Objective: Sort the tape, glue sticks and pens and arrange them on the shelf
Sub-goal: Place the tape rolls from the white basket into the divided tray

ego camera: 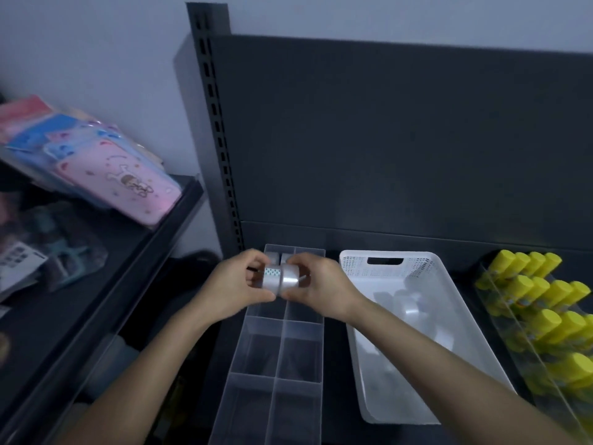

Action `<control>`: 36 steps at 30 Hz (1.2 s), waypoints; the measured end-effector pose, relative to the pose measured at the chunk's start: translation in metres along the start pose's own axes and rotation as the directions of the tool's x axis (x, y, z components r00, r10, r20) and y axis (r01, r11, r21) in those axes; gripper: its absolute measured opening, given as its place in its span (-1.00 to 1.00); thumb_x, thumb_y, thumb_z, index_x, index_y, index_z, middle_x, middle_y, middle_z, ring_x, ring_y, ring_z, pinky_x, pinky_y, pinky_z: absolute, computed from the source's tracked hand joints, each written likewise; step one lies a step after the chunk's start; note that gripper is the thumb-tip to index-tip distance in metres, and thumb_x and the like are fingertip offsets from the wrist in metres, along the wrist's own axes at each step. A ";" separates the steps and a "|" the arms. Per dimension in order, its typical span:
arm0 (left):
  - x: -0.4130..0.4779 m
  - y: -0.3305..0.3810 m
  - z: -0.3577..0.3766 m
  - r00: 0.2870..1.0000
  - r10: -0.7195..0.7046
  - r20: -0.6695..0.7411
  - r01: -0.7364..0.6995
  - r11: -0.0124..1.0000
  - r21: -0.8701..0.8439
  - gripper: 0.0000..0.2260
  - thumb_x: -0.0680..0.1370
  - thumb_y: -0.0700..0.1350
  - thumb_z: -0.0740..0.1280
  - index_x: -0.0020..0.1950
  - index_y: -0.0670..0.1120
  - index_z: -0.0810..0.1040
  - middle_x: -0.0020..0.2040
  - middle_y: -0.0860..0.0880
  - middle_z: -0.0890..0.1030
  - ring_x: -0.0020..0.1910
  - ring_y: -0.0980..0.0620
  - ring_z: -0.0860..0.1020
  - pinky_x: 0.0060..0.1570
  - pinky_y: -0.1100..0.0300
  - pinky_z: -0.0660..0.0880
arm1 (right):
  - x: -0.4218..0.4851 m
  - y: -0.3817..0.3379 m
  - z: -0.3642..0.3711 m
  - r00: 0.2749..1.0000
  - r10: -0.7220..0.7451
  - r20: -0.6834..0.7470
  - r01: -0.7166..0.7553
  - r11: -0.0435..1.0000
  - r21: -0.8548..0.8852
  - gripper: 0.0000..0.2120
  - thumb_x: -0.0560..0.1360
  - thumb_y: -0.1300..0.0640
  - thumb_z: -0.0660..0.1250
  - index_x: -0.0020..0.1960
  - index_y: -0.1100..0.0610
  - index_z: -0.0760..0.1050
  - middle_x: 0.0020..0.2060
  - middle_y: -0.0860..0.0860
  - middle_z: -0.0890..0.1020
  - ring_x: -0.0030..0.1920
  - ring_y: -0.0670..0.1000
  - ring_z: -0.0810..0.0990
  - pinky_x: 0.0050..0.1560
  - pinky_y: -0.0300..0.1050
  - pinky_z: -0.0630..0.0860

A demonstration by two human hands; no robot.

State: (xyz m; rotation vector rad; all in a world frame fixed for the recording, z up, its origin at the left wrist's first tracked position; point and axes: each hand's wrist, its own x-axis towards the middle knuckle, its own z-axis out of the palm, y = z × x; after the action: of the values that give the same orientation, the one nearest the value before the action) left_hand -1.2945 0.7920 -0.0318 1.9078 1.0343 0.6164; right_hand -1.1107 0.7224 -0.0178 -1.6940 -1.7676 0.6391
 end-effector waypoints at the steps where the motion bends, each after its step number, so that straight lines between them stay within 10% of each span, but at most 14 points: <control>1: 0.000 -0.007 -0.002 1.000 -0.012 0.006 0.011 1.000 0.026 -0.52 0.24 -0.24 0.61 0.00 0.16 0.52 0.02 0.11 0.60 -0.03 0.18 0.60 0.05 0.21 0.56 | 0.002 0.000 0.005 1.000 0.002 0.020 -0.002 1.000 -0.018 -0.62 0.32 0.06 0.52 0.10 0.03 0.52 -0.15 -0.17 0.56 -0.16 -0.17 0.53 -0.16 -0.32 0.46; 12: -0.001 -0.051 0.008 0.999 -0.026 0.031 0.021 0.988 0.156 -0.53 0.28 -0.12 0.60 0.06 0.25 0.54 0.10 0.17 0.43 0.15 0.18 0.46 0.19 0.25 0.38 | -0.001 0.011 0.040 0.996 0.059 0.072 -0.048 0.987 -0.151 -0.46 0.40 -0.01 0.46 0.31 0.15 0.45 0.21 0.10 0.42 0.27 0.07 0.36 0.27 -0.17 0.35; 22: 0.002 -0.022 0.018 0.993 0.107 -0.056 -0.091 0.966 0.240 -0.62 0.39 -0.14 0.53 0.17 0.02 0.58 0.08 0.18 0.44 0.10 0.22 0.45 0.10 0.48 0.30 | -0.002 0.020 -0.002 0.996 0.047 -0.070 -0.059 0.981 -0.183 -0.69 0.45 0.20 0.38 0.19 0.18 0.53 0.08 0.12 0.54 0.06 0.07 0.54 0.07 -0.24 0.40; 36: 0.004 0.070 0.133 0.851 0.295 0.435 -0.432 0.864 0.260 -0.69 0.52 -0.02 0.35 0.26 0.00 0.54 0.22 0.10 0.52 0.18 0.19 0.46 0.23 0.29 0.36 | -0.092 0.098 -0.095 0.951 0.286 -0.115 -0.307 0.909 -0.283 -0.82 0.48 0.25 0.32 0.06 0.16 0.60 -0.04 0.00 0.65 -0.06 -0.04 0.57 -0.02 -0.27 0.44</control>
State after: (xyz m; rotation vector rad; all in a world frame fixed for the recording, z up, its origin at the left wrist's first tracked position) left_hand -1.1652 0.7154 -0.0400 2.4535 0.5447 0.2500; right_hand -0.9741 0.6319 -0.0290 -2.1936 -1.6314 0.4449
